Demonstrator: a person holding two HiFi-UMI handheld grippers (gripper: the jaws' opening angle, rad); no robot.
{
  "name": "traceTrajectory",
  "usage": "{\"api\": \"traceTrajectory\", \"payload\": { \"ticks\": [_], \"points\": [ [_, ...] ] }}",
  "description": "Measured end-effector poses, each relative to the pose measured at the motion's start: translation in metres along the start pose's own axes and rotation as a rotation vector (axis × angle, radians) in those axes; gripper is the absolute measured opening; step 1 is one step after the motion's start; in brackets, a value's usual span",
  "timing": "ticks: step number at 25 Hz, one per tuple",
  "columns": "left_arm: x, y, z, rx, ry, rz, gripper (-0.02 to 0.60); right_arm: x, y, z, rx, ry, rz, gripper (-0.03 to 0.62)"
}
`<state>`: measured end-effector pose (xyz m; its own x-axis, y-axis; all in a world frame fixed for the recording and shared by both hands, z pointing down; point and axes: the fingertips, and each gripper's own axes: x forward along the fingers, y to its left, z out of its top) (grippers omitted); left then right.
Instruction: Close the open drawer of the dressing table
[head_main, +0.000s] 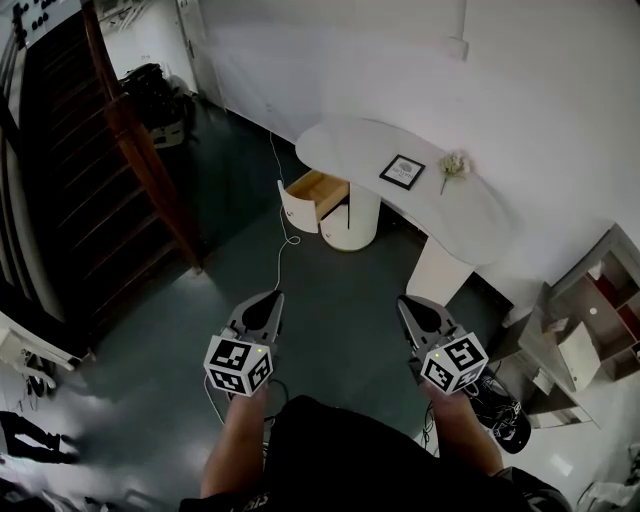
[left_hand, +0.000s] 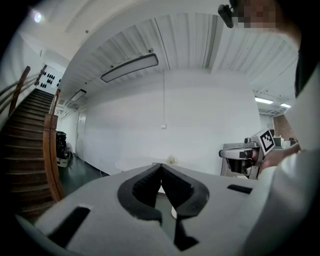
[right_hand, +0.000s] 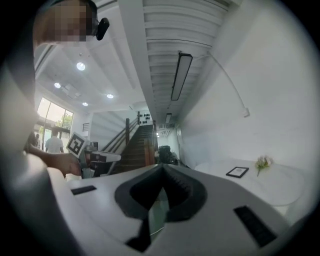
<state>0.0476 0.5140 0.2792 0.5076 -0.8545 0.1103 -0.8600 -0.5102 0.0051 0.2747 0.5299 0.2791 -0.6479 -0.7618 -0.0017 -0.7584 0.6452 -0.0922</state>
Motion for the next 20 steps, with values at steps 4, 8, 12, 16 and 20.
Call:
{"api": "traceTrajectory", "payload": {
  "ticks": [4, 8, 12, 16, 20],
  "points": [
    [0.005, 0.005, -0.010, -0.021, 0.018, 0.002, 0.008, 0.004, -0.003, -0.008, 0.018, 0.012, 0.019, 0.005],
    [0.020, 0.022, -0.020, -0.048, 0.028, -0.009, 0.008, 0.025, -0.010, -0.016, 0.035, 0.036, 0.039, 0.006],
    [0.056, 0.048, -0.021, -0.059, 0.016, -0.038, 0.008, 0.057, -0.022, -0.027, 0.032, 0.083, 0.057, 0.006],
    [0.102, 0.083, -0.017, -0.052, 0.001, -0.072, 0.008, 0.103, -0.045, -0.034, 0.032, 0.123, 0.051, 0.006],
    [0.147, 0.136, -0.016, -0.072, -0.007, -0.089, 0.008, 0.164, -0.058, -0.030, 0.015, 0.175, 0.077, 0.006]
  ]
}}
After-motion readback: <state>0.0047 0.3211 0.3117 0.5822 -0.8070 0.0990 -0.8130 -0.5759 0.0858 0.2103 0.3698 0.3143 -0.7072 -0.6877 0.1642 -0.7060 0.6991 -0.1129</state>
